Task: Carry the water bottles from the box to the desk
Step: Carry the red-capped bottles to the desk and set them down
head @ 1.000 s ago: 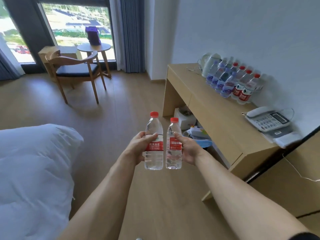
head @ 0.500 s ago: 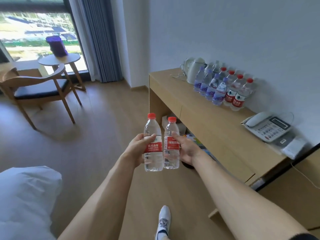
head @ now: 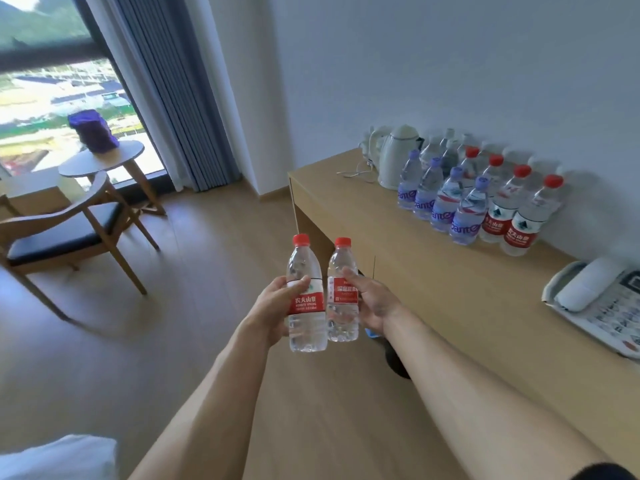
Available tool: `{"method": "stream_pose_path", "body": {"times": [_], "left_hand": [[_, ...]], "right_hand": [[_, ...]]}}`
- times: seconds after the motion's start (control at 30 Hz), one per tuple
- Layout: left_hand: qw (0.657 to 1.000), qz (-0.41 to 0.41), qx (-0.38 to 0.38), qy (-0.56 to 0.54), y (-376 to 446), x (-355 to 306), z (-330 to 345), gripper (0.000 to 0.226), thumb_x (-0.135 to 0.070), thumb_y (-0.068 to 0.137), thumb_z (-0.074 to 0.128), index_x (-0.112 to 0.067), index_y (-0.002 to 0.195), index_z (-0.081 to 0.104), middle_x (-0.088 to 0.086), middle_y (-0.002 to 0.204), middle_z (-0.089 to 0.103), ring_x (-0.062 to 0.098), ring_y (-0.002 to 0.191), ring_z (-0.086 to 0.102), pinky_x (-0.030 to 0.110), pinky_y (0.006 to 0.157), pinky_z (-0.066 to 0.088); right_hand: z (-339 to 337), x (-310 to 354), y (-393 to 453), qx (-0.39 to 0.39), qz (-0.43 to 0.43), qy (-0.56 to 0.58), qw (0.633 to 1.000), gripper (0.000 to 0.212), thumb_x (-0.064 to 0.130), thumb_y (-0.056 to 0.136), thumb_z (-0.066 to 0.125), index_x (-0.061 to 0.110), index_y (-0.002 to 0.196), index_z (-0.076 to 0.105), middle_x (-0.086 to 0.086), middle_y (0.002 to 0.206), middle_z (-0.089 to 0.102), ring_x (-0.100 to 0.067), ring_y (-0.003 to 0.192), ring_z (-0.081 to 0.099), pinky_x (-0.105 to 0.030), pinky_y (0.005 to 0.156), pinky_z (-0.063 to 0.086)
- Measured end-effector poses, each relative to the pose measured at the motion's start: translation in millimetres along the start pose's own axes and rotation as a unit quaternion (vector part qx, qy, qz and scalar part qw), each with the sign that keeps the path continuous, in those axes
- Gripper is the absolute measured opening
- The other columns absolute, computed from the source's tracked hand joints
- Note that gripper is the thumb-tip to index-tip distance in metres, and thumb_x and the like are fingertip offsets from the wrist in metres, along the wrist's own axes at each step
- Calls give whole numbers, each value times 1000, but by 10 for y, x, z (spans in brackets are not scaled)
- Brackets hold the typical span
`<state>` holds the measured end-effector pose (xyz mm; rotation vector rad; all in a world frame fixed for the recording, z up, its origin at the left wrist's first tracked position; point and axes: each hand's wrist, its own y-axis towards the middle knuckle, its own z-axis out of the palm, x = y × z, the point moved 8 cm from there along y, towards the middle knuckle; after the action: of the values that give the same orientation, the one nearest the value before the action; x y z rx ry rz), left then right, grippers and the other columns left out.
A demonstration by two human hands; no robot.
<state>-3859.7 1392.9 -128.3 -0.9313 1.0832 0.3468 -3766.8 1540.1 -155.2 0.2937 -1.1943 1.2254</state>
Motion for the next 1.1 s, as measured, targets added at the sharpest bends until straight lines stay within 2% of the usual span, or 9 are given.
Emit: {"method": "stream_pose_path", "body": {"times": [0.17, 0.33, 0.4, 0.53, 0.67, 0.73, 0.83, 1.0, 1.1], "left_hand": [[999, 0, 35, -9, 646, -316, 432, 36, -25, 96, 69, -12, 127, 55, 17, 114, 70, 30, 93, 73, 52, 73, 61], [994, -5, 111, 11, 1191, -464, 1134, 38, -26, 97, 67, -12, 130, 56, 19, 119, 69, 35, 107, 70, 54, 81, 60], [989, -13, 150, 12, 1373, -466, 1466, 39, -24, 96, 68, -12, 131, 57, 18, 113, 70, 35, 101, 70, 55, 85, 58], [974, -29, 225, 26, 1713, -426, 2132, 43, -25, 91, 72, -13, 130, 58, 17, 105, 71, 35, 95, 69, 63, 97, 51], [941, -25, 323, 97, 1915, -422, 2768, 46, -38, 85, 78, -26, 126, 63, 13, 109, 74, 31, 94, 74, 60, 82, 58], [922, -15, 367, 122, 1978, -453, 3045, 53, -39, 79, 82, -28, 126, 62, 12, 111, 74, 32, 96, 74, 63, 85, 56], [902, 2, 407, 145, 2061, -527, 3397, 65, -34, 74, 82, -20, 132, 57, 14, 116, 73, 33, 103, 72, 62, 93, 54], [865, 30, 469, 174, 2177, -591, 3806, 48, -13, 89, 74, -14, 133, 55, 15, 120, 72, 32, 110, 70, 54, 101, 52], [842, 42, 510, 170, 2212, -558, 3939, 57, -10, 83, 80, -13, 134, 54, 14, 121, 71, 30, 112, 69, 47, 99, 53]], "right_hand": [[-389, 458, 386, -29, -23, 22, 999, 72, 41, 79, 74, -3, 134, 56, -29, 126, 64, -47, 120, 60, -66, 107, 41], [-1005, 836, 484, -88, -54, 40, 994, 68, 42, 83, 71, -2, 133, 57, -30, 128, 63, -47, 119, 60, -67, 106, 36], [-1279, 953, 461, -122, -61, 44, 990, 62, 41, 88, 70, 0, 133, 58, -28, 126, 64, -48, 121, 59, -67, 105, 37], [-1801, 1121, 370, -186, -79, 56, 978, 58, 40, 89, 71, -1, 130, 61, -22, 112, 68, -38, 104, 62, -63, 98, 43], [-2215, 1276, 236, -250, -115, 77, 958, 61, 44, 80, 76, 4, 126, 65, -27, 121, 67, -38, 106, 61, -57, 90, 42], [-2373, 1357, 187, -278, -130, 87, 948, 52, 43, 85, 73, 7, 123, 68, -22, 115, 69, -38, 105, 63, -64, 99, 43], [-2563, 1466, 145, -312, -157, 96, 932, 42, 38, 95, 66, 9, 125, 66, -15, 117, 72, -34, 111, 67, -60, 108, 43], [-2739, 1562, 43, -369, -183, 76, 908, 50, 45, 91, 68, 13, 129, 64, -11, 121, 72, -29, 115, 68, -43, 93, 53], [-2853, 1516, -23, -403, -205, 68, 889, 46, 36, 92, 70, 13, 131, 63, -9, 123, 71, -26, 117, 67, -39, 92, 53]]}}
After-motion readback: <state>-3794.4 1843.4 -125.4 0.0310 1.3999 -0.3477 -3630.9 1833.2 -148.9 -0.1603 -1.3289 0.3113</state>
